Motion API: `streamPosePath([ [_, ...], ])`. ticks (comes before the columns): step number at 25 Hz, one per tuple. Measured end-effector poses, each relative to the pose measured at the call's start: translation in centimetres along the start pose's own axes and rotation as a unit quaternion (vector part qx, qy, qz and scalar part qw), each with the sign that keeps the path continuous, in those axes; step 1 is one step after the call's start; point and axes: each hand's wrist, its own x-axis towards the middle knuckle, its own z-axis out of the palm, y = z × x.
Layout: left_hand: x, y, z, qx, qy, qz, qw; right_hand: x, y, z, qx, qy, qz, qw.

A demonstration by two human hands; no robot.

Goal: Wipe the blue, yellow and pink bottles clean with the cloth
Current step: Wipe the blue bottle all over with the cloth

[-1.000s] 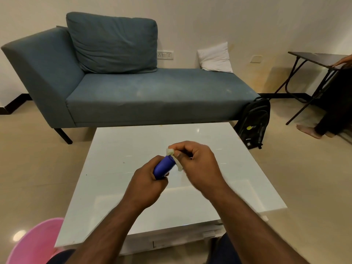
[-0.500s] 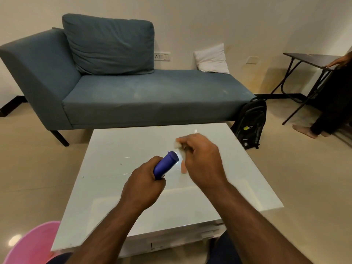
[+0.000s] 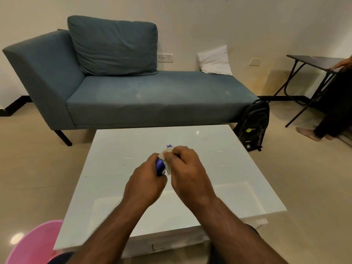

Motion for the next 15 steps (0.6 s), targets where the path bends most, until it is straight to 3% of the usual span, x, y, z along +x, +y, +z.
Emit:
streamPosePath([
  [3,0.1,0.2,0.0,0.0,0.003,0.005,1.0,0.5,-0.3,0.3,-0.007,0.022,0.033,0.999],
  [6,0.1,0.2,0.1,-0.007,-0.001,0.003,1.0,0.7,-0.3,0.3,-0.016,-0.007,0.025,1.0],
  [10,-0.3,0.1,0.3,-0.052,-0.011,0.0,0.999,0.5,0.3,0.4,0.033,0.058,0.054,0.996],
  [13,-0.3,0.1,0.3,-0.073,-0.017,0.004,0.997,-0.4,-0.2,0.8,0.041,0.041,0.019,0.998],
  [15,-0.2,0.0,0.3,-0.076,-0.016,0.006,0.997,0.0,0.4,0.6,0.061,0.076,0.027,0.995],
])
